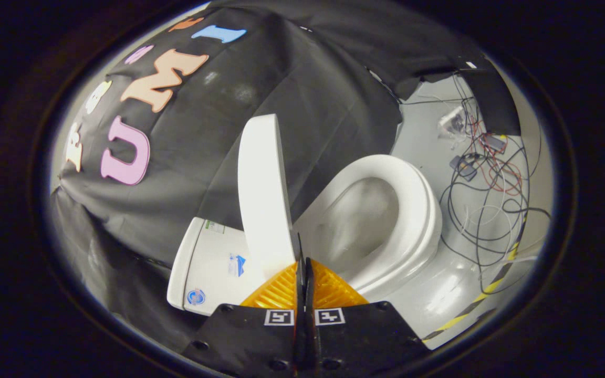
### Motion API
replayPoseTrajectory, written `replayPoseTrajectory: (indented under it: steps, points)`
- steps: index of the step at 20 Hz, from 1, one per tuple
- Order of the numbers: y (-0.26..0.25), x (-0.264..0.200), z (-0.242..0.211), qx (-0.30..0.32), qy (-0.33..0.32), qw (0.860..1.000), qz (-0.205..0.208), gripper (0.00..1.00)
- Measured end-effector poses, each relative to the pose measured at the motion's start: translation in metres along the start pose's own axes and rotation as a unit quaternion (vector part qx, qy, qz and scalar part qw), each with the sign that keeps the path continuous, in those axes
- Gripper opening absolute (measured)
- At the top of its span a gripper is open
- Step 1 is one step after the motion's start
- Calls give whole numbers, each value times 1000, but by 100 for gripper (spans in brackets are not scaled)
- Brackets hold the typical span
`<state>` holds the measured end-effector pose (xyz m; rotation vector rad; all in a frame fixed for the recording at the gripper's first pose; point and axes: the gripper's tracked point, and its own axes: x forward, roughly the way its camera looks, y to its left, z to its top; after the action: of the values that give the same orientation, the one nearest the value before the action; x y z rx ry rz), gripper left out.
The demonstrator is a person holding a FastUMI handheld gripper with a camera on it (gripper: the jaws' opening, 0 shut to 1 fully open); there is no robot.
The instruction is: Open the toilet lid.
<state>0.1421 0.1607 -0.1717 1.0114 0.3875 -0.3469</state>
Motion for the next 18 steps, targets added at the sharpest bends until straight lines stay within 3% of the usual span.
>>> replayPoseTrajectory:
  steps: [8,12,18]
  points:
    - [34,-7,1,-58,-11,998,-15,0]
    - [54,-10,1,-63,-18,998,-9,0]
    - [93,-16,2,-120,-43,992,3,0]
